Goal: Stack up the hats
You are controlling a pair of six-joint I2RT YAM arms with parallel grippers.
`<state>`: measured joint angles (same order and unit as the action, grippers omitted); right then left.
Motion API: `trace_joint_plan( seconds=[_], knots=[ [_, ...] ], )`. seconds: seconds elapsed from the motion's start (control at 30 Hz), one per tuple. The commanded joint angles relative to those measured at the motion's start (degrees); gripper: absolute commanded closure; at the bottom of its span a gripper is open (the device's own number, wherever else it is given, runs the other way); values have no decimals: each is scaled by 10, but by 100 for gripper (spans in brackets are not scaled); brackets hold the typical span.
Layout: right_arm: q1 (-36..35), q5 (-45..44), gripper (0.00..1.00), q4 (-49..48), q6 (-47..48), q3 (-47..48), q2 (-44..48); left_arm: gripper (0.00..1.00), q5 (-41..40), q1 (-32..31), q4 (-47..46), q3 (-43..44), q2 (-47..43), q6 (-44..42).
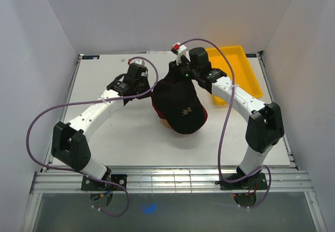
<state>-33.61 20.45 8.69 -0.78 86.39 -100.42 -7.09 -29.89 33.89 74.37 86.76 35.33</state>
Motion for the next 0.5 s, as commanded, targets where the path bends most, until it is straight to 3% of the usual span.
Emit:
trace_joint_plan(
  seconds=[0.0,0.3,0.47],
  knots=[
    [-1,-32,58,130,-5,-44,-32,77,-12,-2,36,23,-16,-12],
    [7,-24,52,133,-26,-31,-21,41,-56,5,91,87,-49,-25],
    [9,-25,49,141,-41,-20,-23,32,56,4,42,92,-90,-33]
  ],
)
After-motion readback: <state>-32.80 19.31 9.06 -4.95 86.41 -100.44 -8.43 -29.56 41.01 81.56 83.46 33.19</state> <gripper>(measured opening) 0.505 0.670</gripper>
